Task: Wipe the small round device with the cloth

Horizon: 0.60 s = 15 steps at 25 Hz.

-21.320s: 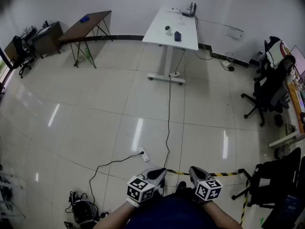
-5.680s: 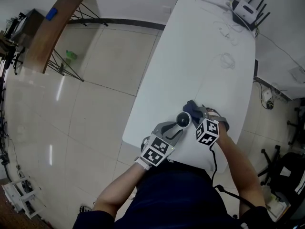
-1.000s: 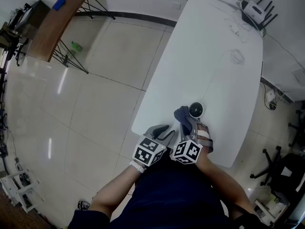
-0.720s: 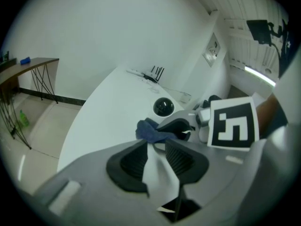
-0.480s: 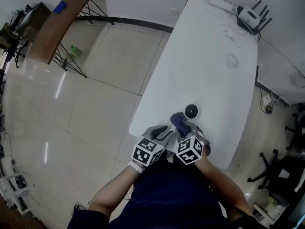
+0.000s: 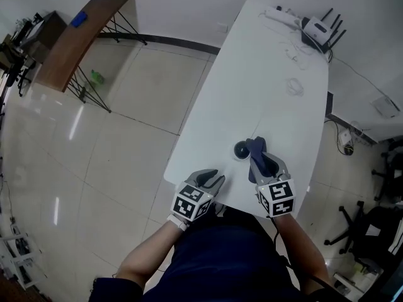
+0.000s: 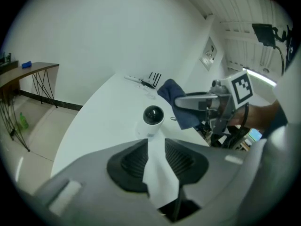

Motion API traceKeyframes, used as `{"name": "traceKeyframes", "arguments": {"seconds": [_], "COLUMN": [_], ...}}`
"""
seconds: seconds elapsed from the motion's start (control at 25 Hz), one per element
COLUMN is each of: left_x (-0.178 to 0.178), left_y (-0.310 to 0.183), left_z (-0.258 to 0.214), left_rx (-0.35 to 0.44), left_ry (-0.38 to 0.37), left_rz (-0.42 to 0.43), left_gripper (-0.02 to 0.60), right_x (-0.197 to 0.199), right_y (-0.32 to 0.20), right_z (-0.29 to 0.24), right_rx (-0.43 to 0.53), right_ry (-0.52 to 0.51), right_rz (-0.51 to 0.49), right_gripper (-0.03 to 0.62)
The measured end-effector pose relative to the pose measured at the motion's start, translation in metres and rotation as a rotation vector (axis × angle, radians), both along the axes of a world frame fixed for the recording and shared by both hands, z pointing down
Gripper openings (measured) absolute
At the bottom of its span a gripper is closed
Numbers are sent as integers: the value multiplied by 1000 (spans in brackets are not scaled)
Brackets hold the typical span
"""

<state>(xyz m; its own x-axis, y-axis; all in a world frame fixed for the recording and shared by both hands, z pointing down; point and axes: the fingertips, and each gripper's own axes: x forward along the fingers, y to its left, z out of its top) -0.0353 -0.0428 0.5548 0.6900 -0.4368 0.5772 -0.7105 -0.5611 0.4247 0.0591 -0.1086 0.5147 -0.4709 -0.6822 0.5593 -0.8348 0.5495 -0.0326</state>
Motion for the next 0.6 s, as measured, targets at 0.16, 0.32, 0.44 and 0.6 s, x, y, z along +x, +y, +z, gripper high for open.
{"name": "traceKeyframes", "arguments": {"seconds": [0.16,0.32,0.44,0.6], "left_x": [9,9,4,-10], "left_y": [3,4,3,-10], "left_z": [-1,-2,-7,-24], "left_rx": [2,1,6,6], "left_ry": [-1,0,30,142], "left_rz": [5,-7,-26,-95], "left_gripper": [110,110,110,110], "right_x": [1,-20,-38,-53], "right_y": [-8,-10,-2,14], "right_z": [15,10,3,-12], "right_rx": [-51,-18,34,-58], "right_ry": [120,230,259,-148], "right_rz": [-14,-71,-139,-143], "right_gripper": [112,112,112,112]}}
